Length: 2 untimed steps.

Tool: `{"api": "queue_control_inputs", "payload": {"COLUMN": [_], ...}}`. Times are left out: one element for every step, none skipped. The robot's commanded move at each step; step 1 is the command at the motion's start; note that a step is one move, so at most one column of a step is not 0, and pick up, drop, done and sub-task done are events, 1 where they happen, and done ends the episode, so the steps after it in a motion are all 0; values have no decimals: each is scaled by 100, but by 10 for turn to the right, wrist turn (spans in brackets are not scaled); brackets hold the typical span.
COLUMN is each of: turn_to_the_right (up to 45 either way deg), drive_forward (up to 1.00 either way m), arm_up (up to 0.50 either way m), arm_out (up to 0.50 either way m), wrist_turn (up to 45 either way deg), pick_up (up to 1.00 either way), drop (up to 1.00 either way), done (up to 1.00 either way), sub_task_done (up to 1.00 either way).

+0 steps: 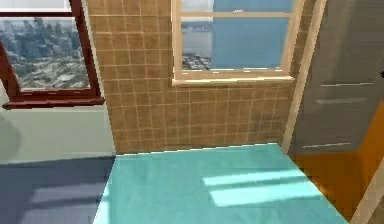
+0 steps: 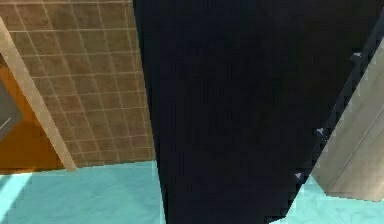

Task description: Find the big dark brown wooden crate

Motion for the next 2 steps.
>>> {"api": "queue_control_inputs", "payload": {"turn_to_the_right": [0, 390], "drive_forward": [35, 0], "arm_up": [0, 0], "arm_out": [0, 0], "wrist_turn": [0, 0], "pick_up": [0, 0], "drop": [0, 0], "done": [0, 0], "sub_task_done": [0, 0]}}
